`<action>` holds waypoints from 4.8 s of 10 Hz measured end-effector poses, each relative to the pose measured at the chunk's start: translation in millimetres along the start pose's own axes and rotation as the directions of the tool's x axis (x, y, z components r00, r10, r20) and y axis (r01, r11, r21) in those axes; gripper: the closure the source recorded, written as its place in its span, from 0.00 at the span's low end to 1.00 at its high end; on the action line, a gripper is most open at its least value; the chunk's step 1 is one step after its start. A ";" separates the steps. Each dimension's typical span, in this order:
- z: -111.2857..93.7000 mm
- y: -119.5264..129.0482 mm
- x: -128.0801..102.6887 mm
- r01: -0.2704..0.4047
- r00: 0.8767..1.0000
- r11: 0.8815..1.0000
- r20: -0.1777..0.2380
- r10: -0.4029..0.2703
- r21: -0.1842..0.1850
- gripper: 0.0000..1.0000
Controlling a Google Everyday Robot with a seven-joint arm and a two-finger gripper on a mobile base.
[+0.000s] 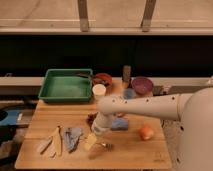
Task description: Place fork in plastic cup
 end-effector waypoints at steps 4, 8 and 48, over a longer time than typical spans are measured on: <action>2.1 -2.4 6.3 -0.017 0.999 0.998 0.034 0.015 0.063 0.20; 1.2 -12.0 6.8 -0.025 0.998 0.995 0.055 0.019 0.102 0.20; 15.2 -21.7 18.8 -0.093 0.996 0.945 0.027 0.089 0.315 0.43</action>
